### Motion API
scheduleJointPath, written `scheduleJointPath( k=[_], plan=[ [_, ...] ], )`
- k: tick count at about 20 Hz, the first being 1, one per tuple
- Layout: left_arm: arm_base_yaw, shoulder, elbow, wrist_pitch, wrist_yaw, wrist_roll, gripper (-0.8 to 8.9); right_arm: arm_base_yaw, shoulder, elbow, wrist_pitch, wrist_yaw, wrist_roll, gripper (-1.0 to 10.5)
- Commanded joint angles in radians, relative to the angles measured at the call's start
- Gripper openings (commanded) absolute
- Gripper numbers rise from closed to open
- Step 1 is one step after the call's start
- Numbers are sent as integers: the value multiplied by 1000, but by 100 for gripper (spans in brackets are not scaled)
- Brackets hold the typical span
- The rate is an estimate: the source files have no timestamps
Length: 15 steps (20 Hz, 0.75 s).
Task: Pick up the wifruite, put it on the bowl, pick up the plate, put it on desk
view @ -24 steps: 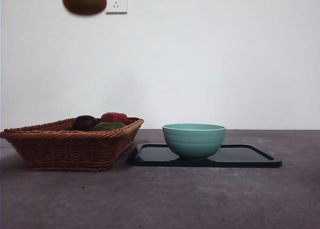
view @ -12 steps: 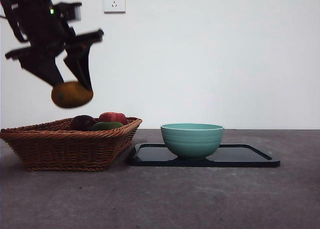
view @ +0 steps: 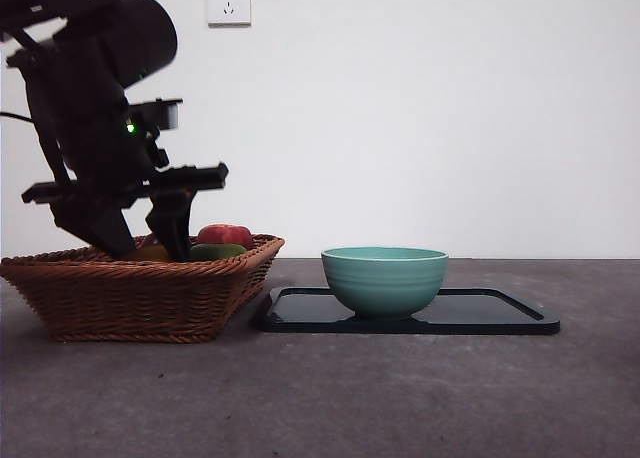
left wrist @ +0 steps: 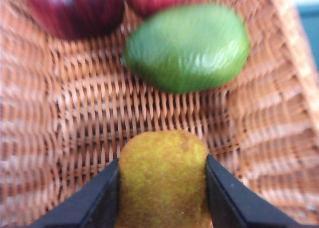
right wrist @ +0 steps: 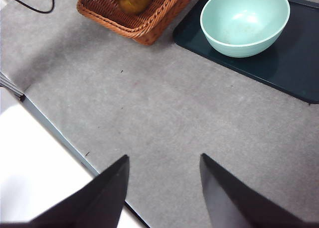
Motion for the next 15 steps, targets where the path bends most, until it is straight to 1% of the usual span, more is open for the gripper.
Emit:
scheduleJointPath(
  k=[1,5,7,8,11,15],
  plan=[
    [-6,38,7,11,-15,-10,83,6,3,8,12,1,10,225],
    [-13,48,7,5,-14,-10,106,6,3,8,13,1,10,225],
    [-16,44,8,1,-14,-10,267,6,3,8,13,1,10,225],
    [-17,37,8,-3,-14,-10,322,6,3,8,13,0,10,225],
    [-17,-3,10,-11,-14,-10,345,6,3,8,13,0,14,225],
    [-17,-120,15,-31,-14,-1,345,6,3,8,13,1,14,225]
  ],
)
